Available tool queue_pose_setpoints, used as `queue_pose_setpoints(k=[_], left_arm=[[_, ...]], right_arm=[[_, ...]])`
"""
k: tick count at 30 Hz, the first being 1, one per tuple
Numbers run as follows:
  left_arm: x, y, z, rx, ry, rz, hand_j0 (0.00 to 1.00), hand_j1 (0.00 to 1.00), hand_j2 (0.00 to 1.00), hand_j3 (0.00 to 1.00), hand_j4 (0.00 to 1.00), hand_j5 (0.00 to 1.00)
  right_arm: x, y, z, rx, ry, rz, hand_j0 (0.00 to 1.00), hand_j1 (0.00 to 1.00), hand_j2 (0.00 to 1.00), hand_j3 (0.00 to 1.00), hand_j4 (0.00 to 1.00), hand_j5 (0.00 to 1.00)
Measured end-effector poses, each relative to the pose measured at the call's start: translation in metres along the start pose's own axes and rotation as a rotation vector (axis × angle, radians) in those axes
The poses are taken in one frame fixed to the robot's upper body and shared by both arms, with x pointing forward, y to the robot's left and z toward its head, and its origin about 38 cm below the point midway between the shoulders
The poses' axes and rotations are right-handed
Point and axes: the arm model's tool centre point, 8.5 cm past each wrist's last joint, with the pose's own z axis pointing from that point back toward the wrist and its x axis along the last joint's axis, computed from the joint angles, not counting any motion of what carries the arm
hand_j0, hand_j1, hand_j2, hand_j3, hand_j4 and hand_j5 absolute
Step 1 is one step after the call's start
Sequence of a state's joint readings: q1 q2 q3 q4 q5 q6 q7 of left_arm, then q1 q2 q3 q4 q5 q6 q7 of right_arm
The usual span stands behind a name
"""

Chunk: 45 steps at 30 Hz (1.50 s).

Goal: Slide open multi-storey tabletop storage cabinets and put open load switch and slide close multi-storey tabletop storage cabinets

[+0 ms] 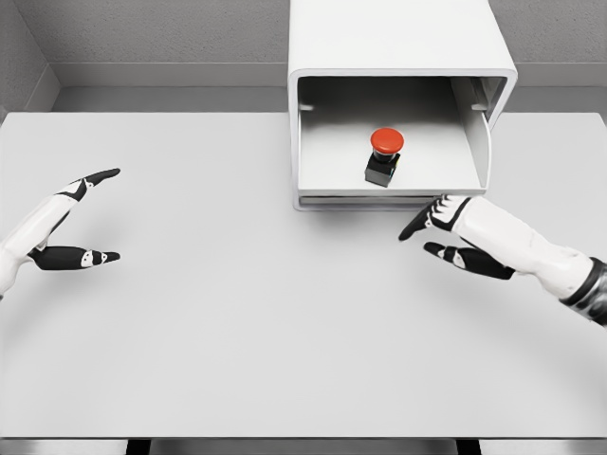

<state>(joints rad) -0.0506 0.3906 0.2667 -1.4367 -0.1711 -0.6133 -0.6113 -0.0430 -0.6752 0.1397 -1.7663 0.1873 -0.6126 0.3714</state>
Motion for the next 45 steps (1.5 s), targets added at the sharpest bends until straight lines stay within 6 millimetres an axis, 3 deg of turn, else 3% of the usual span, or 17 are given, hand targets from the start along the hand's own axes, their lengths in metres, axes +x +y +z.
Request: queue_pose_setpoints(k=[18,26,31,36,45], left_arm=[[-0.001,0.000,0.000,0.000,0.002,0.001,1.00,1.00,1.00,1.00,1.00,1.00],[-0.001,0.000,0.000,-0.001,0.004,0.002,1.00,1.00,1.00,1.00,1.00,1.00],[-0.002,0.000,0.000,-0.001,0.004,0.001,1.00,1.00,1.00,1.00,1.00,1.00],[-0.002,0.000,0.000,-0.001,0.004,0.002,1.00,1.00,1.00,1.00,1.00,1.00],[-0.002,0.000,0.000,-0.001,0.004,0.002,1.00,1.00,1.00,1.00,1.00,1.00]], right_arm=[[-0.014,-0.005,-0.021,0.027,-0.006,0.016,0.62,0.62,0.62,0.62,0.62,0.62],[-0.023,-0.016,-0.034,0.036,-0.010,0.042,0.63,0.63,0.63,0.63,0.63,0.63],[-0.033,-0.011,-0.039,0.047,0.010,0.033,0.66,0.66,0.66,0.66,0.66,0.66],[-0.041,-0.028,-0.052,0.043,0.011,0.072,0.66,0.66,0.66,0.66,0.66,0.66],[-0.047,-0.011,-0.048,0.087,0.032,0.047,0.67,0.67,0.67,0.67,0.67,0.67]])
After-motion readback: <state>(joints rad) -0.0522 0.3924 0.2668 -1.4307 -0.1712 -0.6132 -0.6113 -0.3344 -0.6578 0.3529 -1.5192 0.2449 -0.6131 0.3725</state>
